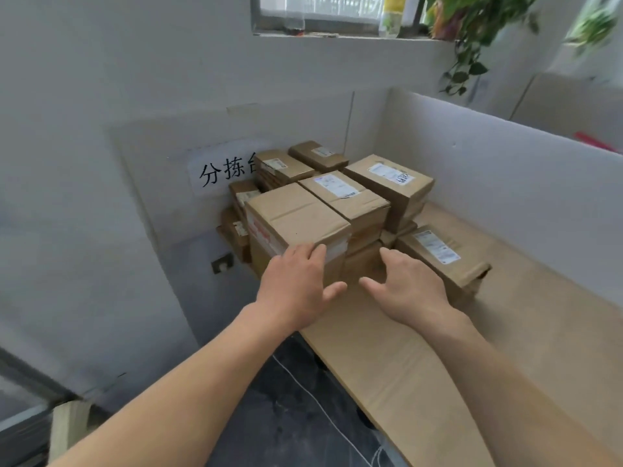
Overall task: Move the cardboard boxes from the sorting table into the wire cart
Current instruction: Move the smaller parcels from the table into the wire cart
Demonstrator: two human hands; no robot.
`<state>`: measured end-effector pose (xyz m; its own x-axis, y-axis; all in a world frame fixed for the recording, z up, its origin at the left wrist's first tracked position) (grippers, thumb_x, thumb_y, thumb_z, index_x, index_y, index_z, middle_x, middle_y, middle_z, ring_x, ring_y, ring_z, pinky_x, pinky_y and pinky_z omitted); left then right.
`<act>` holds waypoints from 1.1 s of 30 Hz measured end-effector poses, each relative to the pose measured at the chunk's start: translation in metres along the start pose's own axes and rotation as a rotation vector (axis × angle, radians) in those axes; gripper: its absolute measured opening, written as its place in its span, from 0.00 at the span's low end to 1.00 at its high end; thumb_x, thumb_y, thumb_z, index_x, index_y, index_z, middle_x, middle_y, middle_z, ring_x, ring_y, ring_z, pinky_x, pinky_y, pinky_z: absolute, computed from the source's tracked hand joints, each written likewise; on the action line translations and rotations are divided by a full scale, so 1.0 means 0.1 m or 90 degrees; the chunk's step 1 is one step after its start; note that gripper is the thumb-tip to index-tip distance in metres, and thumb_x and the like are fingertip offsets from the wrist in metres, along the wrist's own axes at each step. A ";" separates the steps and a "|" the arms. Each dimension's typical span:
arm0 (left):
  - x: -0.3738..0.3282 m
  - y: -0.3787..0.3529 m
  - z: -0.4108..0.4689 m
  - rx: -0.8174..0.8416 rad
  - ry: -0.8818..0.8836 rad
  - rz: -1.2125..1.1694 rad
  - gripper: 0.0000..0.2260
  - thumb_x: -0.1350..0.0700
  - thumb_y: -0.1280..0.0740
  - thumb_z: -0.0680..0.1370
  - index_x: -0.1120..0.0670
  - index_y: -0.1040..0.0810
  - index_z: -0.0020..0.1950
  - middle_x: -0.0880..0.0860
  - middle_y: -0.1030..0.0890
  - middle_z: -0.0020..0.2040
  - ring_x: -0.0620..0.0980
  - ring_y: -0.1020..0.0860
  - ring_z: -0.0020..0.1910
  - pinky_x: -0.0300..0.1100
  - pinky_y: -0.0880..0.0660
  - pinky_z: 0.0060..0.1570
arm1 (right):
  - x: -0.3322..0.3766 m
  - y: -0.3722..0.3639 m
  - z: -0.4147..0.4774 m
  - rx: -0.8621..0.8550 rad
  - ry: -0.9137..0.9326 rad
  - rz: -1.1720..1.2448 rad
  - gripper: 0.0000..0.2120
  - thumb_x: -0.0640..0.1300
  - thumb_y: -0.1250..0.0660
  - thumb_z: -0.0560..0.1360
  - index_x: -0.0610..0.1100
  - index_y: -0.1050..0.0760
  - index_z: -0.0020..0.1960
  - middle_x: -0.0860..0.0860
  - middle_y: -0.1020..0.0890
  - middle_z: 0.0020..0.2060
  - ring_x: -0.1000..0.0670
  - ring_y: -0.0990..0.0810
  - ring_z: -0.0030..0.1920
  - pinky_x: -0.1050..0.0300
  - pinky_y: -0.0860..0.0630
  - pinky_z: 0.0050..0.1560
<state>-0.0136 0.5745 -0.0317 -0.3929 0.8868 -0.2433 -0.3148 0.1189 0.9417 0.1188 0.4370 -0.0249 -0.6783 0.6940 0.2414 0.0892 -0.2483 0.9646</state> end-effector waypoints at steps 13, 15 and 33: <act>-1.33 -1.14 1.35 0.135 -0.066 0.004 0.31 0.35 0.39 0.79 0.53 0.34 0.76 0.54 0.32 0.75 0.54 0.35 0.74 0.53 0.31 0.66 | -1.94 -0.15 0.71 0.067 -0.140 -0.011 0.16 0.62 0.35 0.75 0.50 0.31 0.51 0.52 0.23 0.47 0.45 0.21 0.54 0.52 0.34 0.43; -1.46 -1.31 1.53 0.154 -0.057 -0.014 0.30 0.35 0.39 0.79 0.53 0.33 0.74 0.53 0.31 0.74 0.53 0.34 0.73 0.52 0.31 0.65 | -2.20 -0.21 0.84 0.085 -0.163 -0.015 0.16 0.61 0.35 0.74 0.50 0.30 0.53 0.51 0.21 0.51 0.45 0.22 0.56 0.52 0.35 0.44; -1.70 -2.43 2.16 0.279 0.057 -0.042 0.30 0.34 0.40 0.79 0.52 0.32 0.73 0.49 0.28 0.69 0.51 0.29 0.67 0.48 0.28 0.55 | -3.64 -0.97 2.30 0.264 -0.178 0.041 0.44 0.61 0.21 0.59 0.53 0.34 0.70 0.48 0.27 0.63 0.43 0.28 0.65 0.44 0.27 0.61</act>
<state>0.3161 0.4910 -0.1689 -0.4640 0.8308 -0.3075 0.0462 0.3694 0.9281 0.5244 0.3643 -0.1822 -0.4456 0.8549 0.2656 0.4452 -0.0458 0.8943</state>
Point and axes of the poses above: each hand's wrist, its own z-axis towards the middle knuckle, its own y-axis out of the back of the hand, x = y × z, the point moved 2 cm from there along z, towards the middle knuckle
